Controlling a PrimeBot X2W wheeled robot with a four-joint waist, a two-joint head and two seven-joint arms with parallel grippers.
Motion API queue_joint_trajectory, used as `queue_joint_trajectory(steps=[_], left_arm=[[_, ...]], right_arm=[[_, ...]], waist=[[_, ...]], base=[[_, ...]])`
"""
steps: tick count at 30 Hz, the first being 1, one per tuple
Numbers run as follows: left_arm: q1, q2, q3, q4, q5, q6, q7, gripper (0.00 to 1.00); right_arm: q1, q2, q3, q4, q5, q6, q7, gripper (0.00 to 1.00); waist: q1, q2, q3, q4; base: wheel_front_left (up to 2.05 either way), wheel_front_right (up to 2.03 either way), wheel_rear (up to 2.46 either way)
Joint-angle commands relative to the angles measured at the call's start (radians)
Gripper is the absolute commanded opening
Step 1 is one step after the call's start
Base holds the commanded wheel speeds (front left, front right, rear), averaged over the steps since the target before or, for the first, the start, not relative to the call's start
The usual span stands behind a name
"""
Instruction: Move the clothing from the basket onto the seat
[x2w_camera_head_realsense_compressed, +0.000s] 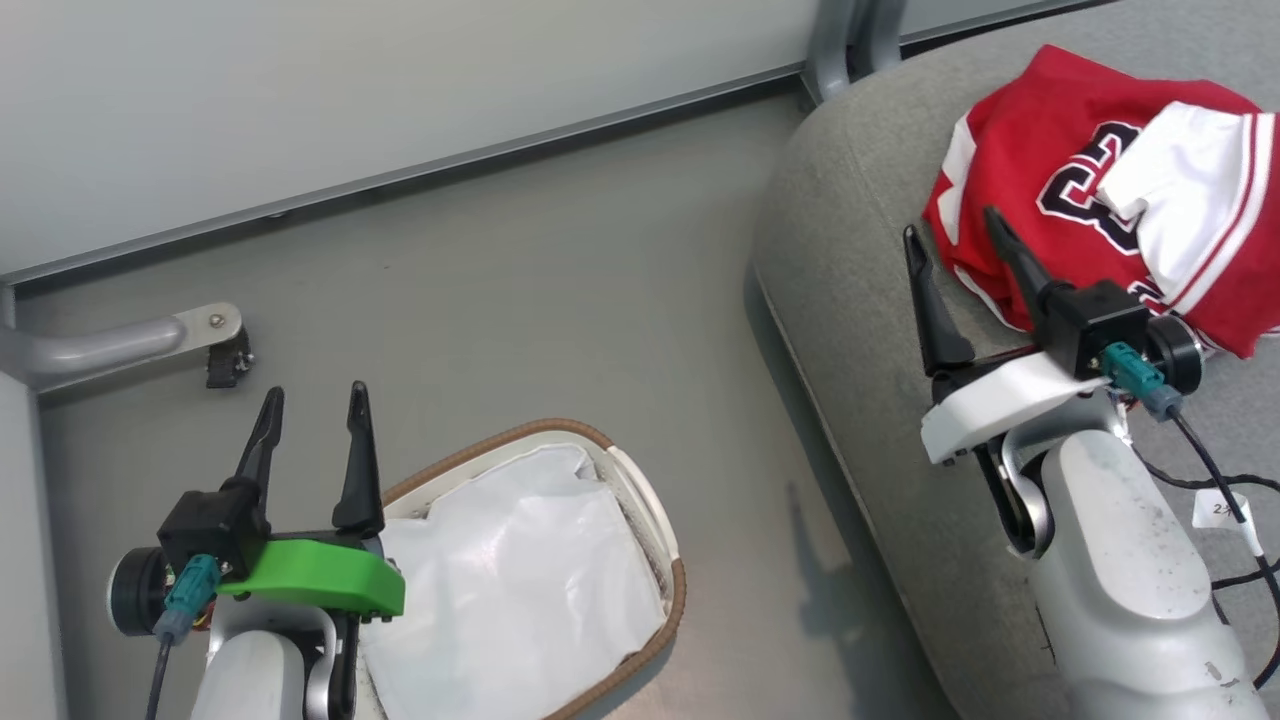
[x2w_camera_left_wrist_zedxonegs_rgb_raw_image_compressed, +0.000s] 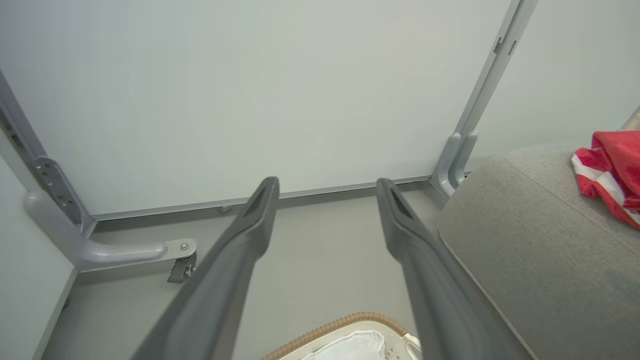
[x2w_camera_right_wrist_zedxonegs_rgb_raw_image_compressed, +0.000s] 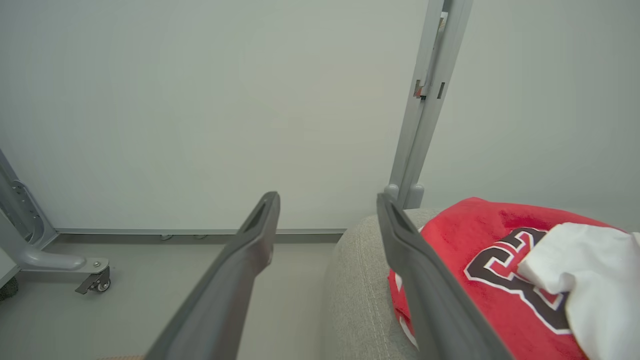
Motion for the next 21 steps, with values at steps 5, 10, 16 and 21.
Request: queue_joint_trajectory(steps=[5, 10, 16, 21], left_arm=[[0.04, -0.011, 0.069, 0.022, 0.05, 0.018, 0.001, 1.0], [0.075, -0.014, 0.111, 0.044, 0.073, 0.036, 0.001, 1.0], [0.125, -0.015, 0.139, 0.058, 0.068, 0.055, 0.001, 1.0], [0.174, -0.015, 0.137, 0.054, 0.037, 0.042, 0.001, 1.0]], right_arm=[[0.055, 0.011, 0.036, 0.016, 0.016, -0.001, 0.0, 1.0], [0.104, 0.012, 0.057, 0.017, 0.038, -0.001, 0.0, 1.0], [0.169, 0.012, 0.07, 0.027, 0.07, -0.001, 0.0, 1.0], [0.224, 0.012, 0.061, 0.029, 0.077, -0.001, 0.0, 1.0]], waist=[[0.0, 0.0, -0.072, 0.119], [0.0, 0.0, -0.107, 0.158], [0.0, 0.0, -0.147, 0.181], [0.0, 0.0, -0.178, 0.191]], base=[[0.0, 0.0, 0.0], [0.0, 0.0, 0.0], [0.0, 0.0, 0.0], [0.0, 0.0, 0.0]])
